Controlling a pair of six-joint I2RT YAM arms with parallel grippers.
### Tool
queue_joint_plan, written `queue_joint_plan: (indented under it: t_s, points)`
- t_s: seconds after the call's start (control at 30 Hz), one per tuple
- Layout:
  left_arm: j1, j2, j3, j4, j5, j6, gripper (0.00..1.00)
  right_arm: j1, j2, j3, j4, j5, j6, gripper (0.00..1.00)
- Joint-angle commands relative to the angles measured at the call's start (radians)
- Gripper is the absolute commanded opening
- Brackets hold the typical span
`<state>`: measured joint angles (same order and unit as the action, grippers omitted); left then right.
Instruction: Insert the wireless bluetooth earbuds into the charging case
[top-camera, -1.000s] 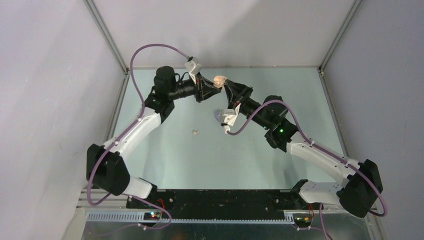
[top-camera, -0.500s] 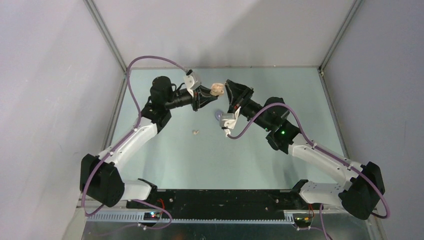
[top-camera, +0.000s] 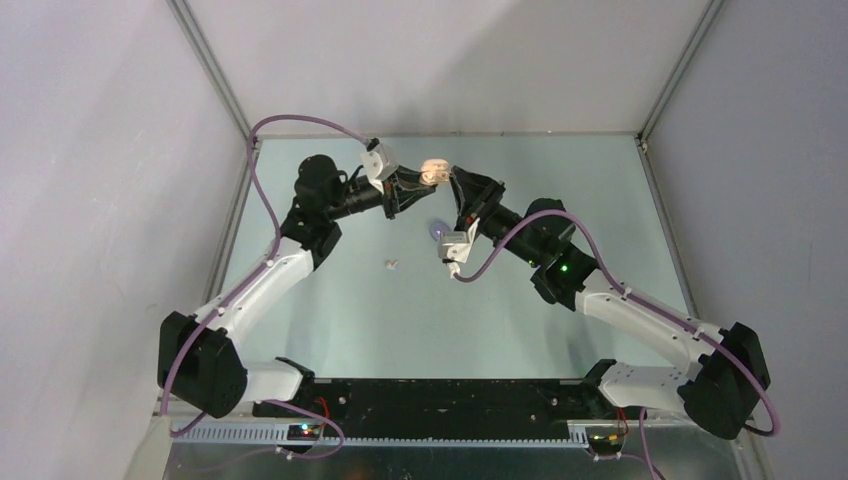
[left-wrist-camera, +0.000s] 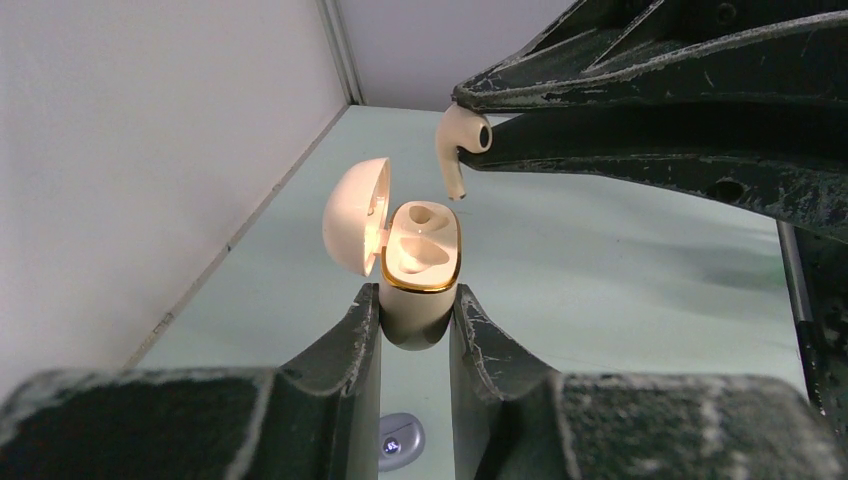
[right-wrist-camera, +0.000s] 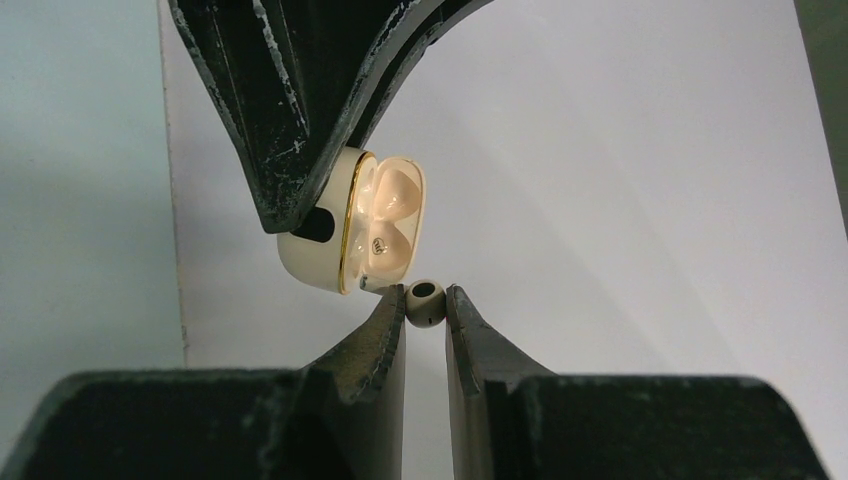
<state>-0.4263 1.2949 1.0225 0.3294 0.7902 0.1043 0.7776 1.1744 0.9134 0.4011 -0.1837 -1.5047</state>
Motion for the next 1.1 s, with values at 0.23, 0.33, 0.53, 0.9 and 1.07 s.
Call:
queue_joint_plan:
  t_s: [0.23, 0.33, 0.53, 0.9, 1.07]
  points:
    - [-0.007, -0.036, -0.002, 0.069, 0.023, -0.017, 0.00, 0.013, 0.034, 0.001, 0.107, 0.030, -0.010, 0.00]
    - [-0.007, -0.038, -0.002, 0.076, 0.026, -0.018, 0.00, 0.014, 0.039, 0.000, 0.108, 0.031, -0.015, 0.00]
    - [-0.007, -0.038, -0.002, 0.081, 0.035, -0.017, 0.00, 0.014, 0.054, 0.000, 0.102, 0.040, -0.035, 0.00]
    - [-0.008, -0.043, -0.012, 0.093, 0.020, -0.022, 0.00, 0.014, 0.065, 0.001, 0.068, 0.043, -0.070, 0.00]
    - [-0.008, -0.041, -0.015, 0.092, 0.008, -0.012, 0.00, 0.007, 0.057, 0.000, 0.010, 0.018, -0.114, 0.01]
